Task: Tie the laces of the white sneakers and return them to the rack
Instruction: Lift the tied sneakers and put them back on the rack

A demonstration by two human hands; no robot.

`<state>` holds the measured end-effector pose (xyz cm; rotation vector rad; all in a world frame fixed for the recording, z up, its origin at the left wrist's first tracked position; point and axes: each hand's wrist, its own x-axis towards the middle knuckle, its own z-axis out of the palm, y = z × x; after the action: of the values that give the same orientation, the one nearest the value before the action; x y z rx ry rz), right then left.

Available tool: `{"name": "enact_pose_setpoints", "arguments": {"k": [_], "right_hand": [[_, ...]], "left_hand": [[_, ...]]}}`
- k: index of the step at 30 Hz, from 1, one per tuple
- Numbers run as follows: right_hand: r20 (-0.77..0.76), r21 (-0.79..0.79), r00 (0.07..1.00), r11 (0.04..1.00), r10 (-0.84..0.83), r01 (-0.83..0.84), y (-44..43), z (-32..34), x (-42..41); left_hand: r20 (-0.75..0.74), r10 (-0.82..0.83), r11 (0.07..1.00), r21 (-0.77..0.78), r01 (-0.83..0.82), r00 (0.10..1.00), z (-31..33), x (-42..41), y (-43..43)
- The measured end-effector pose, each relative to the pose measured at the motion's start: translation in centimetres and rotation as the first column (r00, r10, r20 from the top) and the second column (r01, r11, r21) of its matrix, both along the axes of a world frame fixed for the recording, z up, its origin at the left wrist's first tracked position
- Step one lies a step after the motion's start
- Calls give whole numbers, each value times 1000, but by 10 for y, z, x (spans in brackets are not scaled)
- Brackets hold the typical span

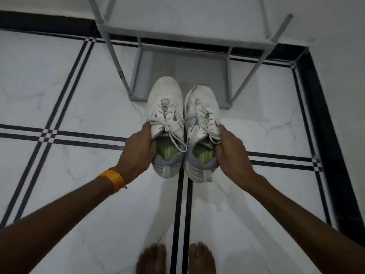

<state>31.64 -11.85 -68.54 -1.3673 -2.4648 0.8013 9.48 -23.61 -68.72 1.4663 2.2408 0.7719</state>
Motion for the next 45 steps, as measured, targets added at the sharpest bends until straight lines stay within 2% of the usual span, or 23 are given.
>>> {"name": "enact_pose_setpoints", "arguments": {"k": [10,17,21,29,35,40,42,45], "right_hand": [[1,-44,992,991,-123,123,37,236,-21],[-3,-48,992,991,-124,124,118,325,-57],[1,-63,992,990,-123,123,172,323,-93],[74,-74,981,980,-182,187,273,244,-162],[79,-100,981,977,-179,186,326,191,-183],[81,-128,987,981,-136,146,337,161,-180],[104,-173,990,978,-95,112,338,161,-177],[147,-366,989,929,6,49,345,183,-173]], "left_hand": [[15,-5,997,-71,6,1000,240,-18,55],[11,33,995,-93,-32,999,324,-47,133],[42,15,995,-100,-11,999,317,-90,191],[57,4,982,-188,6,998,237,-148,292],[92,46,986,-166,-30,995,184,-166,343],[41,66,979,-198,-56,997,156,-168,361],[25,27,973,-228,-21,999,159,-170,361],[-34,-22,930,-369,8,999,178,-170,363]]}}
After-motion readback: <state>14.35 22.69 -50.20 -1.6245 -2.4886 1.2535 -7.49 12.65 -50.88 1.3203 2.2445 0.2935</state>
